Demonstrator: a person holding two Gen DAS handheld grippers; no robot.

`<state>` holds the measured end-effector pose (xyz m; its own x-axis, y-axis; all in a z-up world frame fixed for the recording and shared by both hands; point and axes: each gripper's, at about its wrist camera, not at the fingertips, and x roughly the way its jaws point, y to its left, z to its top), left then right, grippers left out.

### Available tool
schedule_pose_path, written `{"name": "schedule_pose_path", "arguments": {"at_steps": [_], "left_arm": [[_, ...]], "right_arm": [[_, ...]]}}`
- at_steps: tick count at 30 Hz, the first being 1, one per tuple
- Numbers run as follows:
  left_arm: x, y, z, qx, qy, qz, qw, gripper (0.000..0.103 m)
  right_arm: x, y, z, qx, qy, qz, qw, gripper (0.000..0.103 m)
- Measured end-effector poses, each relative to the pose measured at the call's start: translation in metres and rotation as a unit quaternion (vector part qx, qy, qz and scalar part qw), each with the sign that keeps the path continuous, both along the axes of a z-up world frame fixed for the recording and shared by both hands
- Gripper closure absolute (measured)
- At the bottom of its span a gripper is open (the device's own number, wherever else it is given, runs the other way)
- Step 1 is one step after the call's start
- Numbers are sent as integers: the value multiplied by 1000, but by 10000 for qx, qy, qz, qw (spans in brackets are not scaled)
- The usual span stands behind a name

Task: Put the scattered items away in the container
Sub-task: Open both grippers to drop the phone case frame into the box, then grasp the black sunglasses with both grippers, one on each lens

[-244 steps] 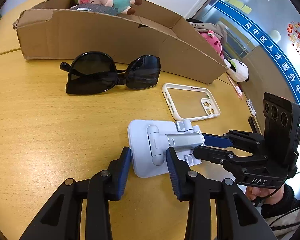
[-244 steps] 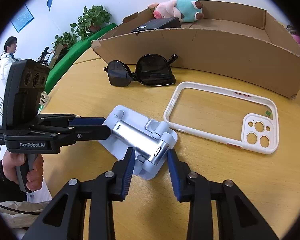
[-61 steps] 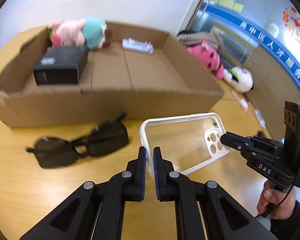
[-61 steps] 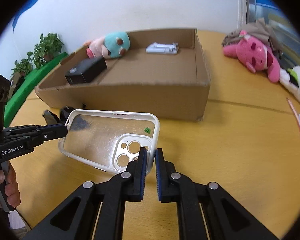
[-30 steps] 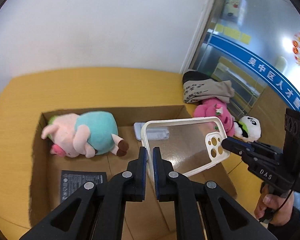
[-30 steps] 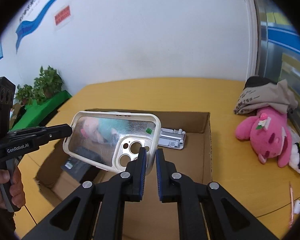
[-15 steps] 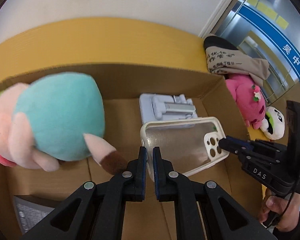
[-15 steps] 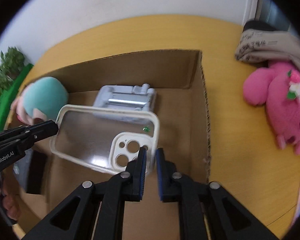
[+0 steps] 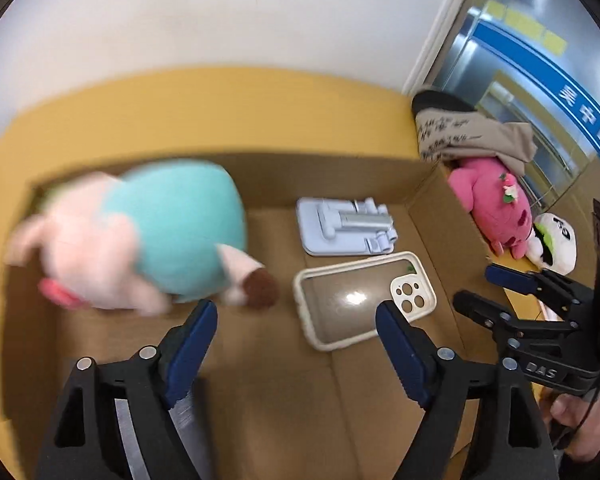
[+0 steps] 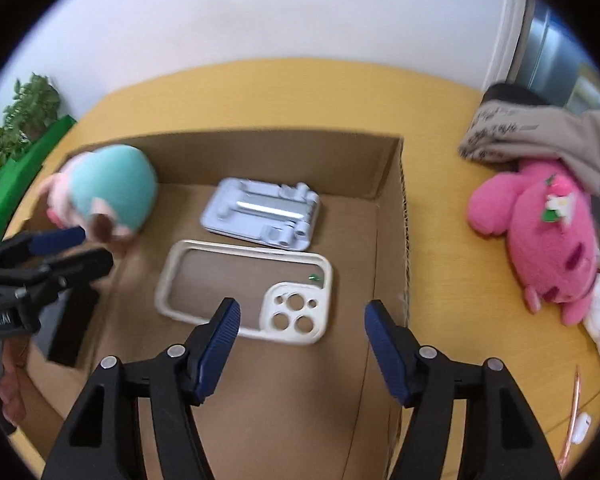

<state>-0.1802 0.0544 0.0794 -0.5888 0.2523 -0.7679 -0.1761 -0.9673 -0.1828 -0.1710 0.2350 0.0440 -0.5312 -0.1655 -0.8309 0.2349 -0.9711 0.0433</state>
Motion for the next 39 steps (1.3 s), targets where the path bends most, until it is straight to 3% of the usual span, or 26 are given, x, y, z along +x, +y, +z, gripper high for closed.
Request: {"name": "schedule_pose_path", "arguments": {"at_steps": [1,3,4,7,10,18,23,28,32,39], "left_arm": [[22,-4,15,-154,386,92,9991,15],[61,-12,38,-302,1027,249,9939,0],[86,-16,49,-352,1320,351,9900,0],[137,-25,65,-411,1703,491,9833,0],[177,-34,69,-511,1859,628,9792,0],[225,-47,58,-398,1831,713,9797,0],[236,-47,52,-360,1812,573,9811,0],[245,-44,31,-106,1626,-165,9865,0],[252,-46,1,-13,1349,-700,9884,0],[241,-63,-53,95,786,-1069,9911,0]], "right_arm": [[14,-2,8,-111,120,52,9999,31],[45,-3,23,-280,426,169,9986,25],[64,-5,32,-305,611,205,9975,24],[113,-11,47,-523,1026,340,9928,21],[142,-18,47,-573,956,541,9923,21],[199,-32,43,-368,920,1014,9899,21],[217,-37,47,-406,933,1316,9861,21],[227,-42,44,-434,869,1592,9825,21],[231,-43,29,-708,557,1765,9802,21],[240,-50,-1,-685,60,2156,9741,21]]}}
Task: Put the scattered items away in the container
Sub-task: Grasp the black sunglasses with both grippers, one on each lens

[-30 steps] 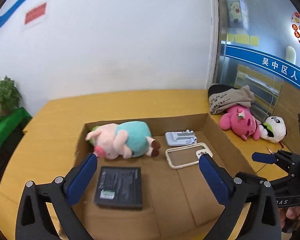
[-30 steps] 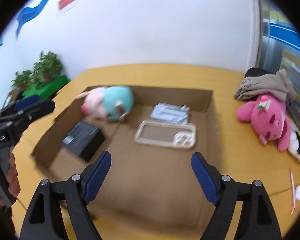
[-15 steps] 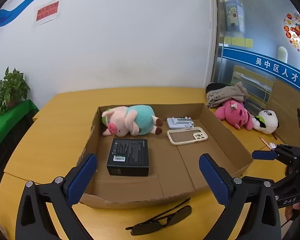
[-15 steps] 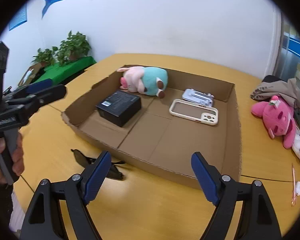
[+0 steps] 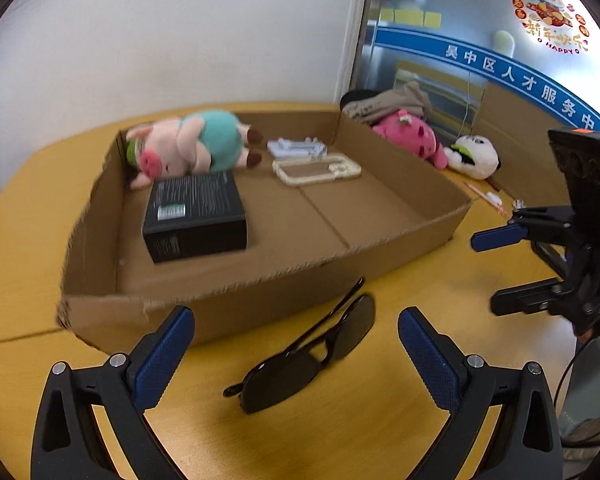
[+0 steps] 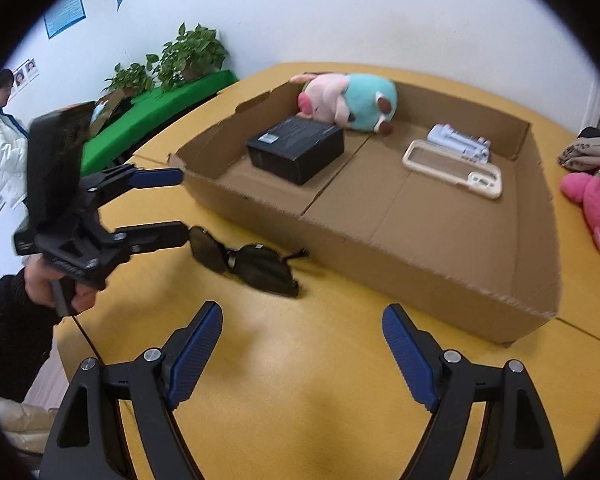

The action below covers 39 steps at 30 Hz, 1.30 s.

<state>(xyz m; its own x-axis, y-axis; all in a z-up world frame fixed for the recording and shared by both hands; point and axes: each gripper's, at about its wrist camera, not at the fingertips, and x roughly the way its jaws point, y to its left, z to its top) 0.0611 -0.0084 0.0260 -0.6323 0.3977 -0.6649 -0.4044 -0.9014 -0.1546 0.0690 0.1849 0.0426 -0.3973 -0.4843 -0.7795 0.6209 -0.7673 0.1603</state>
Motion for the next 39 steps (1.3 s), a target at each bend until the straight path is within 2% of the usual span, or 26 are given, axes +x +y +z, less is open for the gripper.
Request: {"name": "schedule_pose_path", "arguments": {"at_steps": [4,5,7,8,9,14,18,21,25,29,33,37,39], "left_arm": [[-10,-3,-19,192,-337,-213,9990,5],[-12,-1,-23,168,-408,-281,9986,9],[-15,3,-28,69,-472,-438,9979,26],[-16,4,-31,30,-512,-501,9974,45],[-17,5,-33,-11,-568,-551,9969,58],[-9,15,-44,-293,-755,-1131,9903,71],[5,24,-46,-364,-831,-1773,9800,75],[17,30,-46,-375,-861,-2228,9703,75],[31,37,-46,-448,-896,-2723,9570,75],[37,39,-45,-519,-962,-2969,9486,75],[39,41,-49,-606,-1133,-3143,9406,72],[42,41,-50,-569,-1149,-3194,9389,72],[44,38,-50,-535,-1178,-3220,9378,72]], "right_arm": [[8,-9,-7,74,-123,308,9994,21],[10,-13,-9,97,-155,424,9989,21],[12,-20,-9,120,-210,616,9978,21],[14,-24,-9,135,-225,745,9969,21],[16,-27,-9,164,-228,866,9958,21],[23,-41,-7,390,-244,1570,9865,21],[27,-54,-6,877,-89,2261,9701,21],[28,-65,-8,1448,137,2724,9511,21],[25,-80,-14,1816,238,3452,9205,21],[26,-94,-23,2168,143,4319,8754,21],[25,-109,-32,2208,45,4987,8381,22],[10,-118,-50,2122,-374,5158,8292,24],[6,-117,-64,2213,-553,5191,8237,30]]}}
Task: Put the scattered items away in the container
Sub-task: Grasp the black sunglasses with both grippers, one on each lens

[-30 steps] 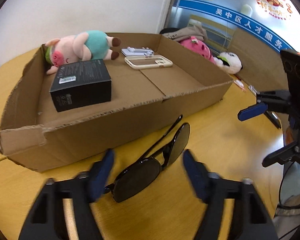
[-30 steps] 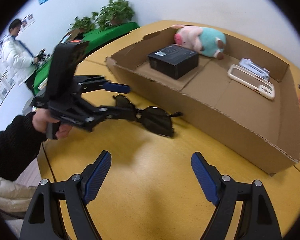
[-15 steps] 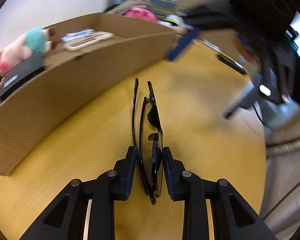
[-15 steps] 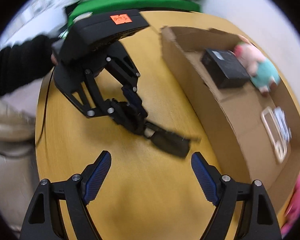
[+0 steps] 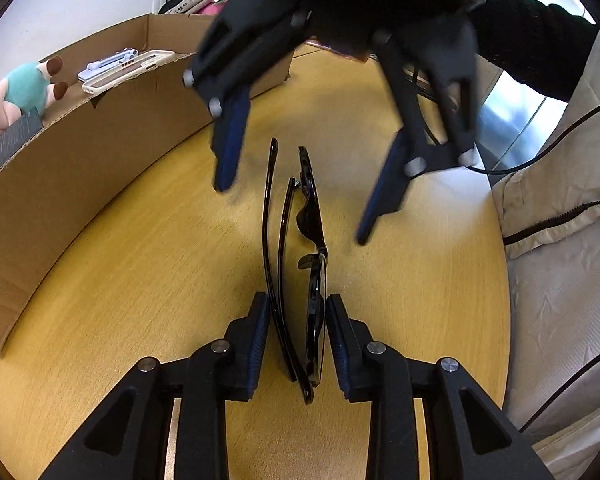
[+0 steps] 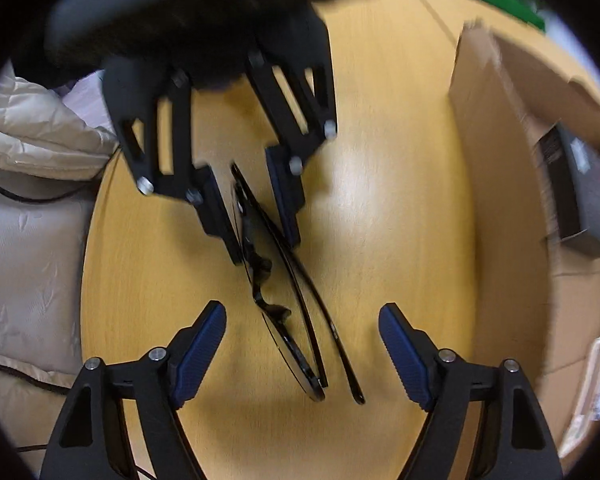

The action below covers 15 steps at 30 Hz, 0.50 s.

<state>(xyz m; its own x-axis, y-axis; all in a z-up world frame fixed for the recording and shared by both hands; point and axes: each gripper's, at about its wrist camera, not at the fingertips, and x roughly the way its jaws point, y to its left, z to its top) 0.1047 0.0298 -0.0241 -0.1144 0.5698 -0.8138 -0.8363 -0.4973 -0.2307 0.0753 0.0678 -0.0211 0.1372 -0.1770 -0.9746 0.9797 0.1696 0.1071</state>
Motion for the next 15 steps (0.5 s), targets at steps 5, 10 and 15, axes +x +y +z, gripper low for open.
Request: {"name": "schedule_pose_path", "arguments": {"at_steps": [5,10,15], "left_arm": [[-7,-3,0,28,-61,-28,10000,72],[-11,1,1,-132,46,34,9999,73],[-11,5,4,-341,161,68,9993,74]], "right_arm": [[-4,12,-10,6,91,-28,10000,55],[0,24,-7,-152,258,-224,9993,65],[6,38,-2,-272,389,-500,9976,77]]}}
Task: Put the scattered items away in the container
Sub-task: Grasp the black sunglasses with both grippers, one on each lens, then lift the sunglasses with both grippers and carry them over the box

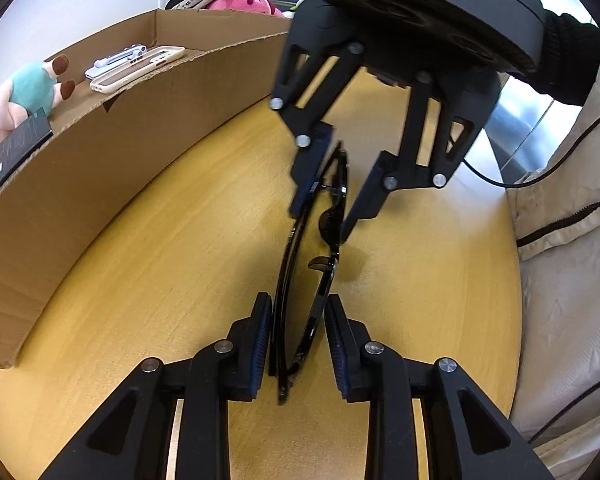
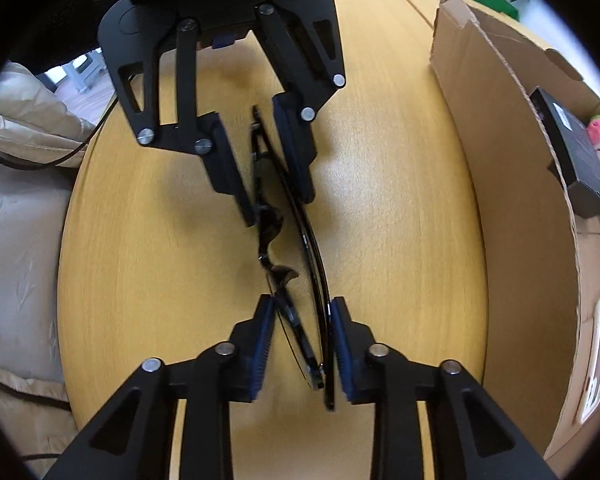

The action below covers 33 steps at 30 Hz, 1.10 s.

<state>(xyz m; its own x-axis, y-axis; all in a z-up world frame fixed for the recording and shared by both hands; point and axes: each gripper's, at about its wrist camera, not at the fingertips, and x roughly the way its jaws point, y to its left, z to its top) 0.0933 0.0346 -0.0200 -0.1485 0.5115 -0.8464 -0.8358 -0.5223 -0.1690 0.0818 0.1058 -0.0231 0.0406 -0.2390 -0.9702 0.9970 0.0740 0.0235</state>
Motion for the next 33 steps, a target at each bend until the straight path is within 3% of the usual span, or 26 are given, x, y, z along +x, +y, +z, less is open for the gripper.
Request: {"name": "schedule_pose_path", "arguments": {"at_steps": [5,9,15,20,25,33], "left_arm": [[5,7,23,-154,272,-164,9994,74],[-3,11,60,-189,631,-280,9974,74],[-43,22,129,-343,1301,-585,9892,74],[-90,38,160,-517,1555,-704,9840,73],[-142,52,153,-559,1448,-812,9845,73],[-221,67,93,-664,745,-818,9916,73]], "right_arm": [[5,15,21,-154,272,-124,9994,78],[0,28,58,-349,644,-208,9971,78],[-31,46,125,-700,1098,-486,9903,78],[-63,39,155,-798,1465,-801,9827,78],[-99,58,147,-695,1488,-958,9818,78],[-174,57,80,-251,1034,-1201,9871,78]]}}
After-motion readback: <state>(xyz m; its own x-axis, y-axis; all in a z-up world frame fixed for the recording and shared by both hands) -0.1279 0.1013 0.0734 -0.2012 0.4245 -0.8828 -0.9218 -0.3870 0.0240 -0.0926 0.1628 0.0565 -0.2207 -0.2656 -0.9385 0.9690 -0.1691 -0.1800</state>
